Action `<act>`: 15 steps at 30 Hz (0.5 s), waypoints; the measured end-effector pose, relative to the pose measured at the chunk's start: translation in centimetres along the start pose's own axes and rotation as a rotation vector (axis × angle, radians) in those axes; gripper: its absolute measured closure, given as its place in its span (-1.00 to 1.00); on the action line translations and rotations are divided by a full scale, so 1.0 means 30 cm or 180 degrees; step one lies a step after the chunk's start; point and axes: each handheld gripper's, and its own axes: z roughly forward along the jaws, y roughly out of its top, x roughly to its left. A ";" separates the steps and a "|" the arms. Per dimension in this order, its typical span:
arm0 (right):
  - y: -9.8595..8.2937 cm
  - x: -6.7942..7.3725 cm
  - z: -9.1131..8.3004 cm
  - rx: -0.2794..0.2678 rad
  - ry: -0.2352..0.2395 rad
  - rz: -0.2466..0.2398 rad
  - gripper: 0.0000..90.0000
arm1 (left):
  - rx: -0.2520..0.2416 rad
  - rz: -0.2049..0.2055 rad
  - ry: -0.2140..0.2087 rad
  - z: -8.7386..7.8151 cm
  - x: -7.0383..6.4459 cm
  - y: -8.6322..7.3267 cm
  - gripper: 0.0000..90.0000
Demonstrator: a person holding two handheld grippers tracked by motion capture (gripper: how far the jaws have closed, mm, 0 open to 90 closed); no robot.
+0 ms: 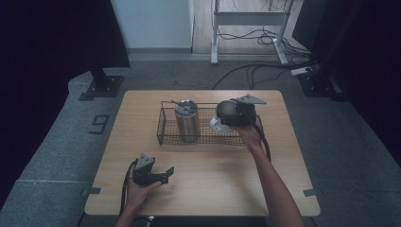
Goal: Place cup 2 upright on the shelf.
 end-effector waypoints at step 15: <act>-0.013 -0.025 0.039 0.0057 -0.0040 0.0032 -0.87 | 0.0003 0.0000 -0.0002 -0.002 0.004 -0.001 -0.89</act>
